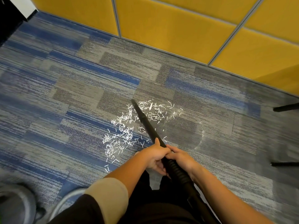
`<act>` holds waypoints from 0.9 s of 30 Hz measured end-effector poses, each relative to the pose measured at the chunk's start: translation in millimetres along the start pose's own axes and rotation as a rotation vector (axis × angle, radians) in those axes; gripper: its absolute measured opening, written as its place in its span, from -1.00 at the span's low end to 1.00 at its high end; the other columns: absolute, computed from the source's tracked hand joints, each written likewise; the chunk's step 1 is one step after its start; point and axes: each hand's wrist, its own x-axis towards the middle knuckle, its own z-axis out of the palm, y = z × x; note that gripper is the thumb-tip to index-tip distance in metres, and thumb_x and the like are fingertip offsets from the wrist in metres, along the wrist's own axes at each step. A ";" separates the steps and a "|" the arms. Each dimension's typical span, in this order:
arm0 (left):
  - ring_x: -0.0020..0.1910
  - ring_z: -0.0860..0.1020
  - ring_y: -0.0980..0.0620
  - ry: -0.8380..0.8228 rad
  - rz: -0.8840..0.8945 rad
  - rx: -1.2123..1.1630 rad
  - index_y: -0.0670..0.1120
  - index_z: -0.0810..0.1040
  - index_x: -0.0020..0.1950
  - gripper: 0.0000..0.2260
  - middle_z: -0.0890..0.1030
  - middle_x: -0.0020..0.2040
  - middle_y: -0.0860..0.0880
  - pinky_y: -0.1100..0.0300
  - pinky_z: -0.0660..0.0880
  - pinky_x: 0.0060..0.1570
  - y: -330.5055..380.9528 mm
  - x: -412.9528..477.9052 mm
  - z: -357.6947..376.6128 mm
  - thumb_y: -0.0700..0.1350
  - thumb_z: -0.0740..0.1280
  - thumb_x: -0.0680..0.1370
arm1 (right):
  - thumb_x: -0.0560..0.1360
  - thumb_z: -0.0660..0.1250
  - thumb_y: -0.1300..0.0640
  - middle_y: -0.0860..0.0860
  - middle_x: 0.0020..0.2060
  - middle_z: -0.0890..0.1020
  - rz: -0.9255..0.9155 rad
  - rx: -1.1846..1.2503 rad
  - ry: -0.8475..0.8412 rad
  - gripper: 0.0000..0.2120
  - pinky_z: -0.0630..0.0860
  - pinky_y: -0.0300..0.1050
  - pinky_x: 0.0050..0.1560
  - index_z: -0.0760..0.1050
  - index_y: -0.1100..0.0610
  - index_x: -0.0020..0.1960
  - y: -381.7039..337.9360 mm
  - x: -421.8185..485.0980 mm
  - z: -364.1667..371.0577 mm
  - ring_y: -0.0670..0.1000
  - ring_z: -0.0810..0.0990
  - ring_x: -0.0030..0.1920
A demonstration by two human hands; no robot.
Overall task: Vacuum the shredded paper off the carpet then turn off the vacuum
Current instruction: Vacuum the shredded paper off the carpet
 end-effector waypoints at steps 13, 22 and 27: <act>-0.42 0.55 -0.07 0.012 -0.005 -0.108 0.14 -0.39 0.49 -0.28 0.55 -0.25 -0.18 0.00 0.58 -0.30 -12.8 -2.3 7.4 -0.12 0.14 0.63 | 0.53 0.16 0.39 0.18 -0.25 0.58 0.041 -0.090 -0.097 -0.55 0.51 -0.18 -0.51 0.34 0.13 0.38 5.6 -0.5 -5.7 0.06 0.55 -0.42; -0.38 0.55 -0.06 0.005 0.024 -0.133 0.16 -0.36 0.50 -0.26 0.53 -0.15 -0.15 0.00 0.59 -0.30 1.8 13.0 51.5 -0.11 0.18 0.62 | 0.53 0.13 0.42 0.16 -0.26 0.58 0.009 -0.102 -0.092 -0.66 0.51 -0.18 -0.48 0.48 0.02 0.03 5.3 -14.1 -53.4 0.05 0.54 -0.39; -0.40 0.53 -0.04 0.039 0.029 -0.151 0.13 -0.36 0.51 -0.27 0.53 -0.21 -0.14 0.01 0.58 -0.27 -4.3 11.7 55.4 -0.12 0.16 0.62 | 0.52 0.17 0.40 0.16 -0.18 0.59 0.054 -0.131 -0.086 -0.57 0.53 -0.16 -0.40 0.37 0.08 0.33 10.5 -6.6 -56.1 0.07 0.55 -0.32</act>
